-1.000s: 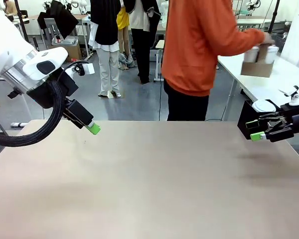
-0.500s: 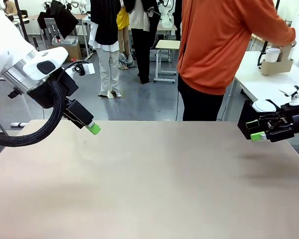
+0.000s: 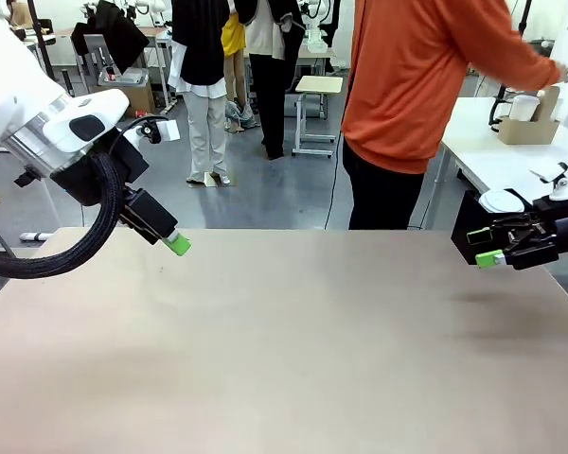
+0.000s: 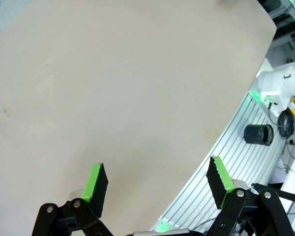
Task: Pour a drink into a cup and package it in a carrier.
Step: Insert the held 600 ml Paper Cup into the Cup Carrier.
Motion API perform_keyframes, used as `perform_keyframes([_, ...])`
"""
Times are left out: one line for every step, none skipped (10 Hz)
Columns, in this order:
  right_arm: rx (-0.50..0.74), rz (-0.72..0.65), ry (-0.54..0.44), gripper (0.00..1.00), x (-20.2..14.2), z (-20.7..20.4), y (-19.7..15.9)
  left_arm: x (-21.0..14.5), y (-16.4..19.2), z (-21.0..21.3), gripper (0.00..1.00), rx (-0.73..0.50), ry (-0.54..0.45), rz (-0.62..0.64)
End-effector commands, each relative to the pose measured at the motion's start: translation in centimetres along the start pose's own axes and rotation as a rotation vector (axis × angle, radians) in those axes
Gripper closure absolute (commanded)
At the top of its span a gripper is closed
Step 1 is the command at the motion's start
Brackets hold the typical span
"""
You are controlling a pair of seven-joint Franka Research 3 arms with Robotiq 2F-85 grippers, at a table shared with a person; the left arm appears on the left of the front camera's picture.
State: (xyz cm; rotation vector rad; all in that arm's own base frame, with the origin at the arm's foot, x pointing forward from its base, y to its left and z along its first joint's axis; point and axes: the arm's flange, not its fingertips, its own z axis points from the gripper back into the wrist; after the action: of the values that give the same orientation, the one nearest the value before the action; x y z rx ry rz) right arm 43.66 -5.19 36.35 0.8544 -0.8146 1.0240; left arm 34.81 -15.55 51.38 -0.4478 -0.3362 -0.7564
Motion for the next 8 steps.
perform_keyframes([0.003, 0.004, 0.001, 0.0, 0.18, 0.18, -0.03, 0.14, -0.02, -0.05, 0.0, 0.0, 0.008, 0.011])
perform_keyframes([0.003, 0.004, 0.001, 0.0, 0.18, 0.18, -0.03, 0.14, -0.02, -0.05, 0.0, 0.0, 0.008, 0.011])
perform_keyframes([0.003, 0.004, 0.001, 0.0, 0.18, 0.18, -0.03, 0.14, -0.02, -0.05, 0.0, 0.0, 0.008, 0.011])
perform_keyframes([0.003, 0.004, 0.001, 0.0, 0.18, 0.18, -0.03, 0.14, -0.02, -0.05, 0.0, 0.0, 0.008, 0.011])
perform_keyframes([0.003, 0.004, 0.001, 0.0, 0.18, 0.18, -0.03, 0.14, -0.02, -0.05, 0.0, 0.0, 0.008, 0.011])
perform_keyframes([0.003, 0.004, 0.001, 0.0, 0.18, 0.18, -0.03, 0.14, -0.02, -0.05, 0.0, 0.0, 0.008, 0.011])
perform_keyframes([0.003, 0.004, 0.001, 0.0, 0.18, 0.18, -0.03, 0.14, -0.02, -0.05, 0.0, 0.0, 0.008, 0.011])
perform_keyframes([0.003, 0.004, 0.001, 0.0, 0.18, 0.18, -0.03, 0.14, -0.02, -0.05, 0.0, 0.0, 0.008, 0.011])
